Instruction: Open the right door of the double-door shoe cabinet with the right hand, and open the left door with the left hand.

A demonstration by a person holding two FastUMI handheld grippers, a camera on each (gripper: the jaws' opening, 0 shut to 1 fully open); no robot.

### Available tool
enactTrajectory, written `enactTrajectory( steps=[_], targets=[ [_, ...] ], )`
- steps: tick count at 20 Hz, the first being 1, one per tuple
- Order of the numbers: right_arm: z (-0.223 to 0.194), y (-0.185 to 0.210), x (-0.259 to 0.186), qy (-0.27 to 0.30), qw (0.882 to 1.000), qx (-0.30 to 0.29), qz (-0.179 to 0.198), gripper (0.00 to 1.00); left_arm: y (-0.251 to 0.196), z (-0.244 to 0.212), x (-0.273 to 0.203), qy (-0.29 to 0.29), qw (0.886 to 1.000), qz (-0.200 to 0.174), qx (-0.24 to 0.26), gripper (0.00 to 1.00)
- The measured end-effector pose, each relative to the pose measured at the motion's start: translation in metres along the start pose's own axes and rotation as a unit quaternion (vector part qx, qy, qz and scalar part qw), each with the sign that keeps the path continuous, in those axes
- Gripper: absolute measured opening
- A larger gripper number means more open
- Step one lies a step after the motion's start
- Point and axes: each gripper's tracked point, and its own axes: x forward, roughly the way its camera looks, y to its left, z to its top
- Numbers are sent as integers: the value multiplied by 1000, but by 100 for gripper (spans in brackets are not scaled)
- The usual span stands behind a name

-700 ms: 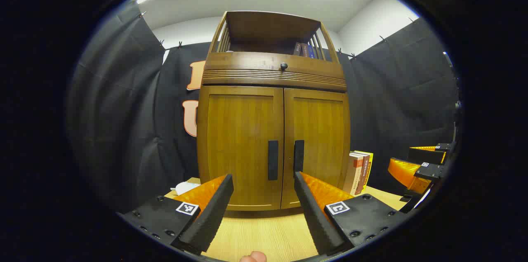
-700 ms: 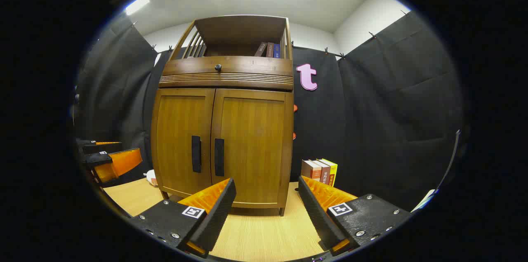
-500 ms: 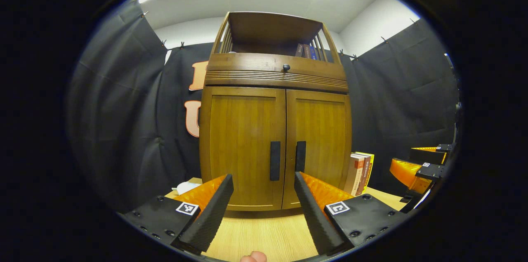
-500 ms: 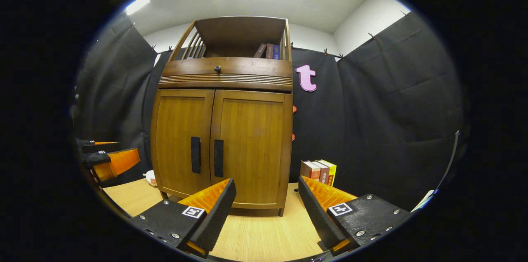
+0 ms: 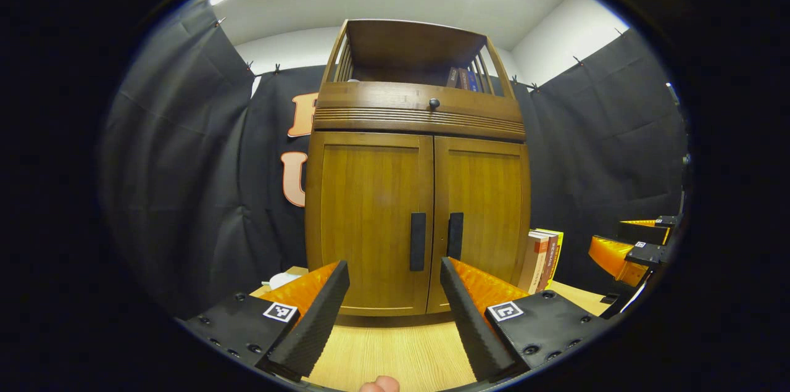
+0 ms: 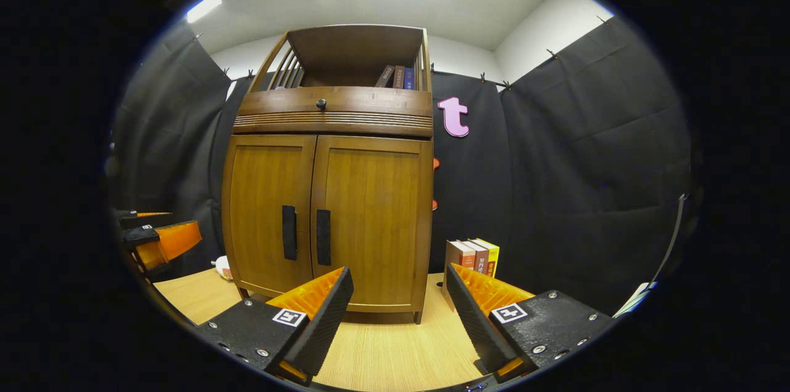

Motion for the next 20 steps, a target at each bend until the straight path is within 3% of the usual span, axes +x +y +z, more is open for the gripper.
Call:
enactTrajectory(
  steps=[2,9,10,11,13,14,20],
  targets=[
    [-1,1,0,2,1000,1,0,93,1,0,0,2,1000,0,0,93],
    [-1,7,2,4,1000,0,3,93,8,0,0,5,1000,5,-2,96],
    [-1,7,2,4,1000,-2,4,98,9,0,0,6,1000,6,-2,96],
    [-1,8,3,5,1000,-3,5,93,10,1,0,6,1000,7,-2,96],
    [-2,10,7,6,1000,-6,8,98,12,1,-1,5,1000,9,-2,96],
    [-2,10,10,7,1000,-7,8,93,13,1,-1,5,1000,10,-2,96],
    [5,25,54,3,999,-17,36,93,24,-3,-2,12,1000,24,-4,99]
  ],
)
